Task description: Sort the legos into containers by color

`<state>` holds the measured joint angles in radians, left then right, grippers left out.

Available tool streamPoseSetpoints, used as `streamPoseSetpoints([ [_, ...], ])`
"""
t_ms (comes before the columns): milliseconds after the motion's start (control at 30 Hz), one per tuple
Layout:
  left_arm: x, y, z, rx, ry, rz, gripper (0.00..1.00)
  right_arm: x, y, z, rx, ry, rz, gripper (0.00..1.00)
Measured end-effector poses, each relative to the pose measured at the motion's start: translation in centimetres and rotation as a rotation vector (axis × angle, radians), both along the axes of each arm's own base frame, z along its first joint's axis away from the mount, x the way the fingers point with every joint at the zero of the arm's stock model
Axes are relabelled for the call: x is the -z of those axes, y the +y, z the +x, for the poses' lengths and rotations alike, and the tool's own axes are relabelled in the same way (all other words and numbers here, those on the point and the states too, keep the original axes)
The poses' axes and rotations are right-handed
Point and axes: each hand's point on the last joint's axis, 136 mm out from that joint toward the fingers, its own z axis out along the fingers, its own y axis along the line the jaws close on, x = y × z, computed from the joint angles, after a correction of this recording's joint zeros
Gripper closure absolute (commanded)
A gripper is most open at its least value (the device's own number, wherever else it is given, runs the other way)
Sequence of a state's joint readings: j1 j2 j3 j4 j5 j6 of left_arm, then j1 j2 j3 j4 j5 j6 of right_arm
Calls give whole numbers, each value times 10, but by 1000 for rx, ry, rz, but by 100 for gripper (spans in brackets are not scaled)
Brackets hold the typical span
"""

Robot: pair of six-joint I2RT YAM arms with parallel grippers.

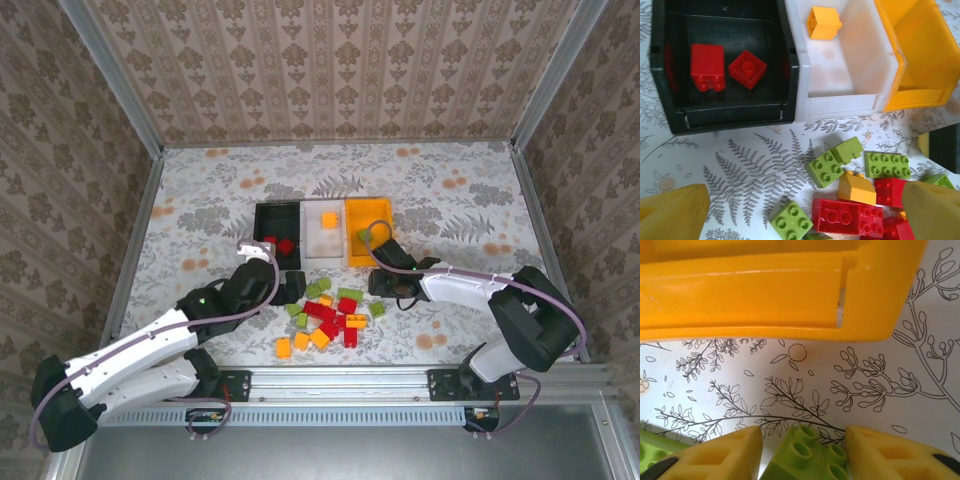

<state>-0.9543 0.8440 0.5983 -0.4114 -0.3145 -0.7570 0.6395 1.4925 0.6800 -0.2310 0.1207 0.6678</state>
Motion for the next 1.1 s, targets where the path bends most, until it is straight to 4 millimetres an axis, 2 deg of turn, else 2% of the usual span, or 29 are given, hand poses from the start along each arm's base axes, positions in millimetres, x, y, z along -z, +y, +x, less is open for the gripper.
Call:
streamPoseSetpoints([
  [167, 5, 11, -1, -36, 2, -1, 0, -5, 2, 2, -11, -15, 12, 68],
  [267, 9, 15, -1, -55, 12, 4, 0, -22, 5, 3, -24, -50, 44, 69],
  [333, 13, 18, -1, -64, 20, 7, 0, -42, 7, 4, -39, -96, 69, 69],
  [467, 24, 22, -5, -77, 43, 17, 0, -99, 14, 16, -66, -218, 131, 69],
  [600, 28, 27, -6, -93, 55, 17, 0, -145, 25, 45, -69, -301, 162, 69],
  [667, 27, 29, -7, -99, 56, 11, 0, -154, 30, 64, -60, -316, 158, 69],
  [767, 25, 31, -9, -103, 57, 2, 0, -143, 34, 93, -34, -289, 130, 68],
  [867, 21, 35, -11, -114, 54, -10, 0, -111, 31, 117, -7, -228, 75, 67],
  [1000, 20, 42, -14, -126, 59, -23, 0, -79, 26, 137, 1, -174, -5, 65],
  [1033, 20, 43, -15, -128, 60, -25, 0, -76, 27, 141, 0, -169, -18, 63],
  [1100, 22, 45, -17, -133, 63, -30, 0, -75, 31, 150, -3, -170, -26, 51],
])
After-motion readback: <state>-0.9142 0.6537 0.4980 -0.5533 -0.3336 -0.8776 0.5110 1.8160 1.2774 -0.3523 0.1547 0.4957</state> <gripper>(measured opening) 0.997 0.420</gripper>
